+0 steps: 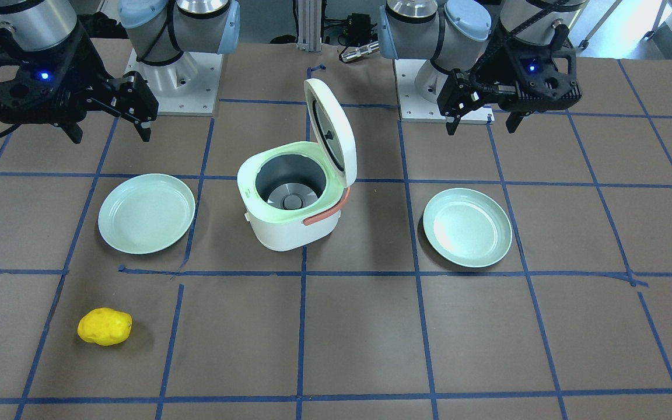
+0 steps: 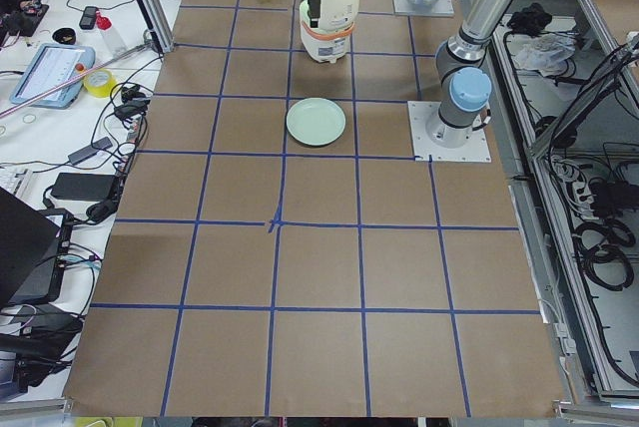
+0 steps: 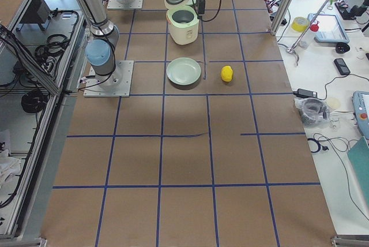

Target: Press rice cooker button

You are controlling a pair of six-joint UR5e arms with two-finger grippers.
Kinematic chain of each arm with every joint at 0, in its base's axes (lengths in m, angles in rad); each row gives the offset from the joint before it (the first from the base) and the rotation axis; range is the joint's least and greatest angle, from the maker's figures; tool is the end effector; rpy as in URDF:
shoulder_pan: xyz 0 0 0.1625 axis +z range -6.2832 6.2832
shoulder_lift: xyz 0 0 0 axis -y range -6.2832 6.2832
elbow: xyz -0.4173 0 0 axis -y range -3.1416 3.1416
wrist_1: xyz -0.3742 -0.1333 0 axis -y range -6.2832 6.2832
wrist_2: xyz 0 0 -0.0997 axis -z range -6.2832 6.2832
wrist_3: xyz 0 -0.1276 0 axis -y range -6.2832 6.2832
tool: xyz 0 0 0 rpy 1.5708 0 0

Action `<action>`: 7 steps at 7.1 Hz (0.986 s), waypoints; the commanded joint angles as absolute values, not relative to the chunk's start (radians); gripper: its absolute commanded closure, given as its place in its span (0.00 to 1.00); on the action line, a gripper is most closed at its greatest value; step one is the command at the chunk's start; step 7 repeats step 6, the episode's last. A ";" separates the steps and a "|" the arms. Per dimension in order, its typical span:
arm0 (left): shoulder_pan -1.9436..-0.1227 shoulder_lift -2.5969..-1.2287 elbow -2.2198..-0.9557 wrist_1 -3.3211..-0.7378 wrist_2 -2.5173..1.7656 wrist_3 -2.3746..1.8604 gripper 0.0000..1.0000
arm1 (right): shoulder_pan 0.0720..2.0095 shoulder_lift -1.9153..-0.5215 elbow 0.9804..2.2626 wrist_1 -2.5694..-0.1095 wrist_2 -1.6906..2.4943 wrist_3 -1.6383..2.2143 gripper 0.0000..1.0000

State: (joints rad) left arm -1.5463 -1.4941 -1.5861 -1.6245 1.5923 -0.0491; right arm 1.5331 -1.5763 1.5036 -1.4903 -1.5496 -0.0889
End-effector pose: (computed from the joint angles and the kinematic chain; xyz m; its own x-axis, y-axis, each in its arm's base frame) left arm -0.1197 -0.4453 0.4747 -0.9971 -0.0737 -0.0211 -0.0735 0.9973 -0.0087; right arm 0.1182 -0.4744 0.4786 -0.9985 -0.0510 -0.0218 -0.0512 0.9987 0.0059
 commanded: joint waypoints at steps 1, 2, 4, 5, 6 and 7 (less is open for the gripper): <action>-1.546 -1.494 -1.586 -1.624 1.592 -0.049 0.00 | 1.566 -1.572 1.505 -1.496 -1.555 -0.087 0.00; -1.546 -1.494 -1.586 -1.624 1.592 -0.049 0.00 | 1.566 -1.569 1.502 -1.497 -1.562 -0.087 0.00; -1.546 -1.496 -1.586 -1.624 1.592 -0.049 0.00 | 1.566 -1.568 1.505 -1.496 -1.565 -0.089 0.00; -1.546 -1.494 -1.586 -1.624 1.592 -0.049 0.00 | 1.566 -1.568 1.508 -1.496 -1.565 -0.089 0.00; -1.546 -1.494 -1.586 -1.624 1.592 -0.049 0.00 | 1.566 -1.568 1.506 -1.497 -1.563 -0.090 0.00; -1.546 -1.494 -1.586 -1.624 1.592 -0.049 0.00 | 1.566 -1.568 1.506 -1.497 -1.563 -0.090 0.00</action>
